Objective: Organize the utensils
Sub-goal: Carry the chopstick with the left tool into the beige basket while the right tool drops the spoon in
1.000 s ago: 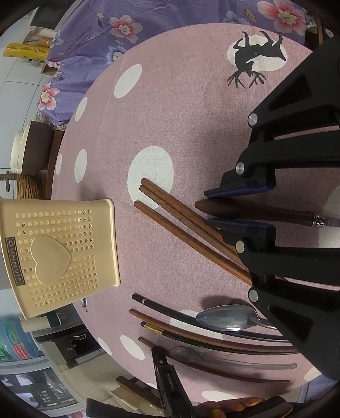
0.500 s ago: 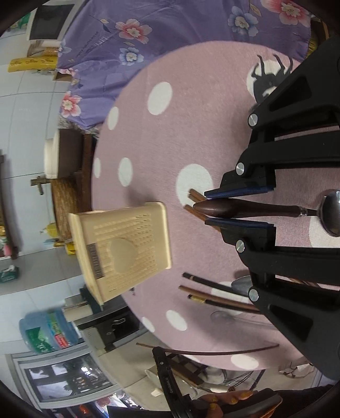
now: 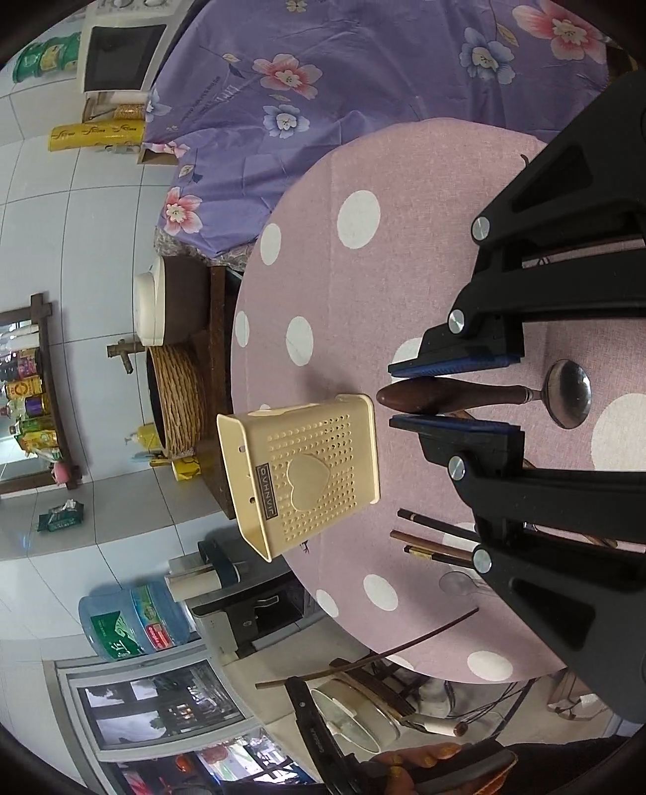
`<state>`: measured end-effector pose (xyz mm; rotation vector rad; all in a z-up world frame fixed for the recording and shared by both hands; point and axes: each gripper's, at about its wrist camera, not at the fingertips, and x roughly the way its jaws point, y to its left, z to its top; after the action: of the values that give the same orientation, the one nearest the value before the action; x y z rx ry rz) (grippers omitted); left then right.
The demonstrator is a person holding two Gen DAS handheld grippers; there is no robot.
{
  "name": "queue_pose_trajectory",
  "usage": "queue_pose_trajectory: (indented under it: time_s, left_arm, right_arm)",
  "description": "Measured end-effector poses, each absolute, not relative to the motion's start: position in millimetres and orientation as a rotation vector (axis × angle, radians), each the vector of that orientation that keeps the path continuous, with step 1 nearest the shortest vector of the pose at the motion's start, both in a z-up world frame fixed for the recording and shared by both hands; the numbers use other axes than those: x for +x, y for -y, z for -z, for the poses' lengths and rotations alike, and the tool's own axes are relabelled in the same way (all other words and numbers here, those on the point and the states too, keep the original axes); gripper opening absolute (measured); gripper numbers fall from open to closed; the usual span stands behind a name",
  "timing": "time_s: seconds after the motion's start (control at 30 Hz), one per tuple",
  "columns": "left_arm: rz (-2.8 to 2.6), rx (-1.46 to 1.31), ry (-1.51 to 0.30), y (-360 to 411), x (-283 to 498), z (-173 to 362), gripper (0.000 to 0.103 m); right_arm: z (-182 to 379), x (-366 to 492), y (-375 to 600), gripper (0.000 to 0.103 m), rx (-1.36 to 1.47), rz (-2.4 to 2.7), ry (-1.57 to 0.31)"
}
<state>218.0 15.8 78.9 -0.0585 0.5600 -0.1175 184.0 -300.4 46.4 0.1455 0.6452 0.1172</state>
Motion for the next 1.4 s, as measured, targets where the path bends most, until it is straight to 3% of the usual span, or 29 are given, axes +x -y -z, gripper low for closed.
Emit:
queue_pose_trajectory:
  time_s: [0.53, 1.0, 1.17, 1.4]
  left_arm:
    - [0.119, -0.071, -0.481, -16.6, 231.4, -120.8, 0.008]
    - [0.22, -0.104, -0.317, 42.4, 265.5, -237.4, 0.008]
    - [0.219, -0.113, -0.324, 65.5, 289.4, -225.6, 0.008]
    - [0.204, -0.094, -0.396, 78.6, 311.5, -165.3, 0.008]
  right_arm:
    - [-82.2, 207.9, 290.2, 0.016, 0.111, -0.146, -0.6]
    - [-220.0, 297.2, 258.3, 0.016, 0.11, -0.167, -0.414]
    - [-216.6, 332.8, 243.8, 0.016, 0.104, -0.144, -0.392]
    - [-150.4, 362.1, 237.4, 0.016, 0.106, -0.115, -0.474]
